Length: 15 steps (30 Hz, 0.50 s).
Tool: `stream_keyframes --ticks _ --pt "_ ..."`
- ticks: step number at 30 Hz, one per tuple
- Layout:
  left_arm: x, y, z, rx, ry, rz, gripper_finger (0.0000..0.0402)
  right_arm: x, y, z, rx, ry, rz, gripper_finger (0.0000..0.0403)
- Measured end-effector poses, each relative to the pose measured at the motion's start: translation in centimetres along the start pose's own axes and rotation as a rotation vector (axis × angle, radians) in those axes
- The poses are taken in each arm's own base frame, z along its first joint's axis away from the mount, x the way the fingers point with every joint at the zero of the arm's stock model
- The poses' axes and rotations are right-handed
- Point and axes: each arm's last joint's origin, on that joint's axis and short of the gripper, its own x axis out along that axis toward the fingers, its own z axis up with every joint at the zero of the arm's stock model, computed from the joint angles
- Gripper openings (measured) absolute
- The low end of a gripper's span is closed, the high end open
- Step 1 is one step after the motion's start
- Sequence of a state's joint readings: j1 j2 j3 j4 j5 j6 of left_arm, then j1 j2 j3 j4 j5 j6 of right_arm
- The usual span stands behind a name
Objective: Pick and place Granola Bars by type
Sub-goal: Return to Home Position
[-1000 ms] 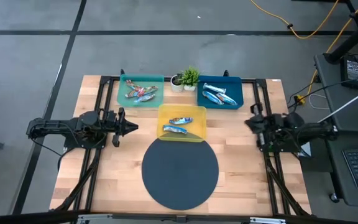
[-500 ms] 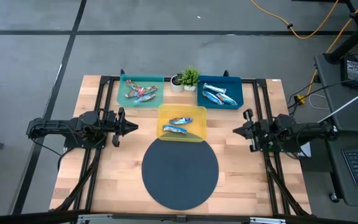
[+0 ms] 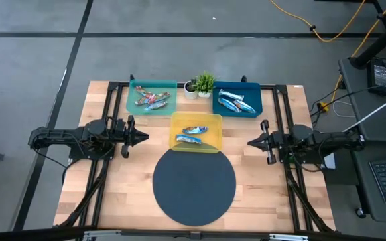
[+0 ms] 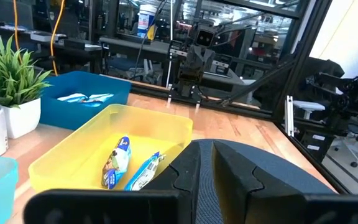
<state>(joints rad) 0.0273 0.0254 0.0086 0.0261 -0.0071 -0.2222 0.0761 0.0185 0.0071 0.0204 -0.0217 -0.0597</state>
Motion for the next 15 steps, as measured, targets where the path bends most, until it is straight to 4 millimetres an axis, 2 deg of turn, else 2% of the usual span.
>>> stream_keyframes --ticks 7,15 --pt "0.00 0.00 0.00 0.000 0.000 0.000 0.0038 0.00 0.00 0.01 -0.001 -0.001 0.000 0.0022" --pt "0.00 0.00 0.00 0.000 0.000 0.000 0.0034 0.00 0.00 0.02 -0.001 -0.001 -0.001 0.0019"
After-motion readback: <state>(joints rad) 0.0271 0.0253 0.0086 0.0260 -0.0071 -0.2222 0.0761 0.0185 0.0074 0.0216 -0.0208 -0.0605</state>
